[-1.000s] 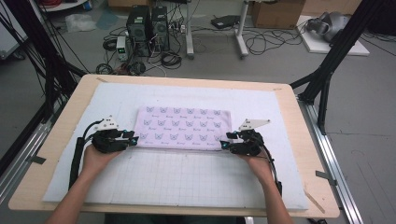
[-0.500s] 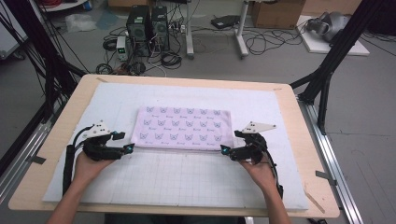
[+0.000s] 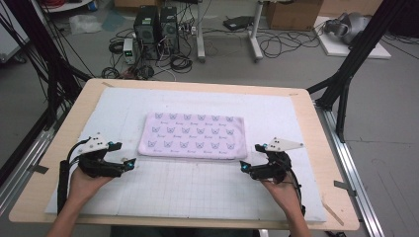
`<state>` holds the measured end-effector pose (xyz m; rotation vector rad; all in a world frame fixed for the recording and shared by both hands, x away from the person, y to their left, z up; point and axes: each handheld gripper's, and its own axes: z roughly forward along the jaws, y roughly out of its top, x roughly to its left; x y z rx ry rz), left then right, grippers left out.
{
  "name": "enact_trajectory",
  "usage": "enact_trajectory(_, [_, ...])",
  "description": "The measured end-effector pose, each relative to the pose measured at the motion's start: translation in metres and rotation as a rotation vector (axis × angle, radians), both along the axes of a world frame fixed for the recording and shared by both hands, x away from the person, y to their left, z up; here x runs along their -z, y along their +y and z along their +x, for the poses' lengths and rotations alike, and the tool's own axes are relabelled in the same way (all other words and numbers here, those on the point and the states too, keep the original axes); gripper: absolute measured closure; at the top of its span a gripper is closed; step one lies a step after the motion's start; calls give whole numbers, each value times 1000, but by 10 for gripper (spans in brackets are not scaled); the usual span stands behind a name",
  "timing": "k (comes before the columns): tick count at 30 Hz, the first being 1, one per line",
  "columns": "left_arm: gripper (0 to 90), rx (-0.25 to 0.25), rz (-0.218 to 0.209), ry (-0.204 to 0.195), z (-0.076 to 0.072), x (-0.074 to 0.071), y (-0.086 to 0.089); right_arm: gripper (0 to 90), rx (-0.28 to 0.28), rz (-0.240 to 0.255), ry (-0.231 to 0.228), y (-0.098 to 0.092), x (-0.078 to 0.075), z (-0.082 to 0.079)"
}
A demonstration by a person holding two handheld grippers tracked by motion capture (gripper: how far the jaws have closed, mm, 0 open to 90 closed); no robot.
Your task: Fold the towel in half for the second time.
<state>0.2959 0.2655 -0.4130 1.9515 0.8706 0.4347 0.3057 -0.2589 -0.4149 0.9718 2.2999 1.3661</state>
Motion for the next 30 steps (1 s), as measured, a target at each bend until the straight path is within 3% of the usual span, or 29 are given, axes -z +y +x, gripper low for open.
enact_trajectory(12, [127, -27, 5, -4, -17, -1, 8, 117, 8, -2, -6, -9, -1, -17])
enact_trajectory(30, [123, -17, 26, -3, -38, 1, 13, 116, 20, 12, -5, -22, -1, -42])
